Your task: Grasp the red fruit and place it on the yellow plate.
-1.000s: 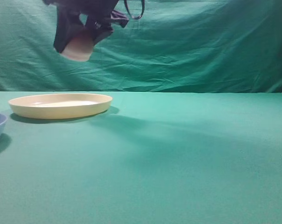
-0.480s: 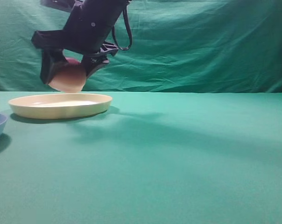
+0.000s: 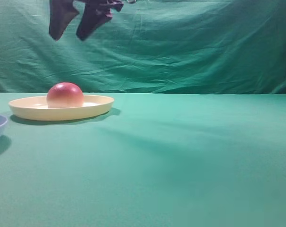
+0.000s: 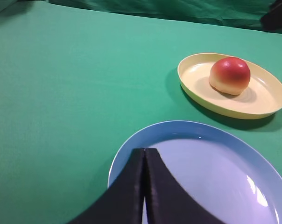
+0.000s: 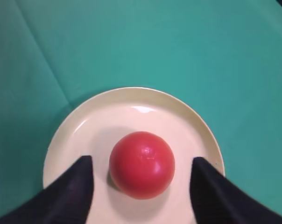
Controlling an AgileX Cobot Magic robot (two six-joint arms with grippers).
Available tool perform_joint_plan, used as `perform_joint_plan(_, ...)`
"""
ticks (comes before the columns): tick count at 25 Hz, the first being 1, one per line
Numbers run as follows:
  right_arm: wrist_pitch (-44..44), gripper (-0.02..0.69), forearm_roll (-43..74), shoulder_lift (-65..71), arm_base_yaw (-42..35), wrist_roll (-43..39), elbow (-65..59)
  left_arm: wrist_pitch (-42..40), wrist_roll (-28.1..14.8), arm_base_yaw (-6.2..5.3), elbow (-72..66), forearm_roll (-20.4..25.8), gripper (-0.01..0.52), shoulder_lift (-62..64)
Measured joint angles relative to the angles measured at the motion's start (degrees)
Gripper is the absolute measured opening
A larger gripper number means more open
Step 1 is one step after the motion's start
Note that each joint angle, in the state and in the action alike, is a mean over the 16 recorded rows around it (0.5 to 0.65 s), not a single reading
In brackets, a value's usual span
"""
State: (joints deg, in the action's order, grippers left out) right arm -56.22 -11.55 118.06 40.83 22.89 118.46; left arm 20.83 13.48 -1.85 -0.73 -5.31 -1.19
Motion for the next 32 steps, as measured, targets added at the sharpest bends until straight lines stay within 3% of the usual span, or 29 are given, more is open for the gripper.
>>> perform_joint_plan(6,-8.84,0.003,0.47,-6.87,0.00,-1.86,0.02,0.00,0.00,0.00,0.00,0.00,0.000,0.00)
perform_joint_plan(14,-15.49,0.000,1.34,-15.99,0.00,-4.98,-0.81,0.00,0.00,0.00,0.00,0.00,0.000,0.00)
perform_joint_plan(32,-16.80,0.000,10.49,-33.21,-0.43,-19.08,-4.97,0.00,0.00,0.00,0.00,0.00,0.000,0.00)
